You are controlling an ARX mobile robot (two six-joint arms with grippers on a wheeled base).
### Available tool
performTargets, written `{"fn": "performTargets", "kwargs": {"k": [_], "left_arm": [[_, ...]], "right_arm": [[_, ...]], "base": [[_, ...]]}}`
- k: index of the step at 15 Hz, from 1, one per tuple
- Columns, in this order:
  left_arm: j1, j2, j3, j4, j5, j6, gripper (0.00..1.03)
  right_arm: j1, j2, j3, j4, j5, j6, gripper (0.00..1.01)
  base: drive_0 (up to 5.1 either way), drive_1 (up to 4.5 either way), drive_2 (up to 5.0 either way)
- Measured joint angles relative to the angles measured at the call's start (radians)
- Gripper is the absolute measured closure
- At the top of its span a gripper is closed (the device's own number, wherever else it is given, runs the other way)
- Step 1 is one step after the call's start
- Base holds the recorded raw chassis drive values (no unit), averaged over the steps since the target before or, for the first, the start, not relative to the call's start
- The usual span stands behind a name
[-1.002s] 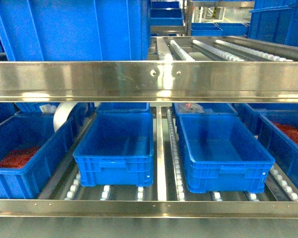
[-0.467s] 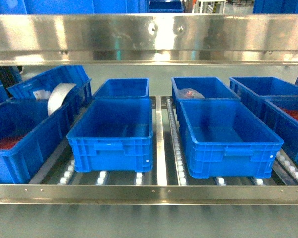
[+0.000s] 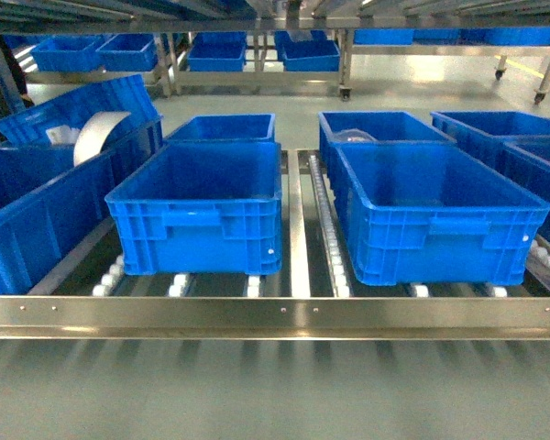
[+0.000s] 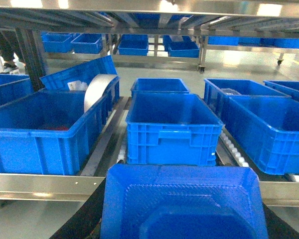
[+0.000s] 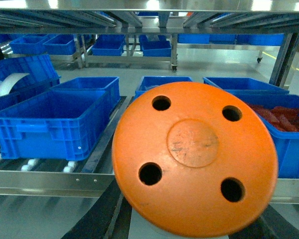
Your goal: Sort blue parts and orange caps into right shelf containers
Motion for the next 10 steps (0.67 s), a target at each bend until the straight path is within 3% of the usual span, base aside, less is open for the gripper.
{"fn": "performTargets", "kwargs": {"k": [10], "left_arm": [[0.000, 0.000, 0.000, -0.001, -0.001, 0.000, 0.61]], "right_arm": [[0.000, 0.000, 0.000, -0.001, -0.001, 0.000, 0.58]], "base": [[0.0, 0.00, 0.0]]}}
